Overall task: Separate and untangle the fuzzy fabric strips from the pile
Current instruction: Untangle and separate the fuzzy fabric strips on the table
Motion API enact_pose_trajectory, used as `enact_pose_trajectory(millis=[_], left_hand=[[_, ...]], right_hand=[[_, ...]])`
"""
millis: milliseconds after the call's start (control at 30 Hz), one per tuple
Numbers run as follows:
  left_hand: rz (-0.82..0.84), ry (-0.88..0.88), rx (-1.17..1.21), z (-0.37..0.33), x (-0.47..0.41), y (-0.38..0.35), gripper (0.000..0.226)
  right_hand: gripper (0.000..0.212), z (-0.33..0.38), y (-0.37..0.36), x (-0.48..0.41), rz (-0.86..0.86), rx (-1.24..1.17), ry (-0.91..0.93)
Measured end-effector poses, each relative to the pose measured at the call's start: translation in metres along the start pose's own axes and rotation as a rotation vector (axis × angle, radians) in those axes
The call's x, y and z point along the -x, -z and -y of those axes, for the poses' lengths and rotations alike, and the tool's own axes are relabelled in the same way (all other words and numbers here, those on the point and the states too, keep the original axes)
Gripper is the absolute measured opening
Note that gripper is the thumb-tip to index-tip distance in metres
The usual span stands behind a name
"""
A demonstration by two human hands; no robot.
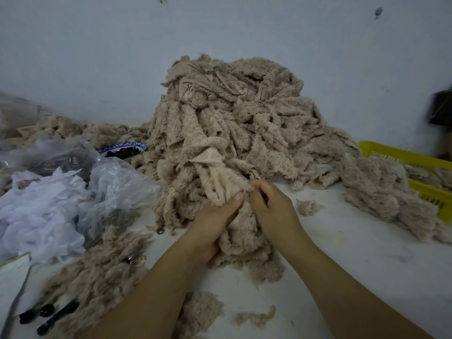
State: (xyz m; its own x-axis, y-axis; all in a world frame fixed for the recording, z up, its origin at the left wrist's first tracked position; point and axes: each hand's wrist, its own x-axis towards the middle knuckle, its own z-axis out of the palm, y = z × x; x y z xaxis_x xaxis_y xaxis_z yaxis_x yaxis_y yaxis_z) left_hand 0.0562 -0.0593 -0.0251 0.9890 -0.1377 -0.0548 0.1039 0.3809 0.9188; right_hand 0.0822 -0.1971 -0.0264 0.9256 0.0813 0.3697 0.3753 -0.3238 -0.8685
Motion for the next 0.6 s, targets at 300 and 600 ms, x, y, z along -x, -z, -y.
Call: enact_pose_trajectory(millis=[300,600], left_hand=[[-0.295,-0.115,0.158,-0.005,-0.011,0.02,0.035],[-0.091,-0.093,0.056,0.007,-0.007,0.006,0.05]], right_hand=[[0.016,-0.025,0.033,-0.019,-0.305,0.093,-0.257],[0.036,-0.007,-0.011,0.006,0.153,-0.089,-0.036]])
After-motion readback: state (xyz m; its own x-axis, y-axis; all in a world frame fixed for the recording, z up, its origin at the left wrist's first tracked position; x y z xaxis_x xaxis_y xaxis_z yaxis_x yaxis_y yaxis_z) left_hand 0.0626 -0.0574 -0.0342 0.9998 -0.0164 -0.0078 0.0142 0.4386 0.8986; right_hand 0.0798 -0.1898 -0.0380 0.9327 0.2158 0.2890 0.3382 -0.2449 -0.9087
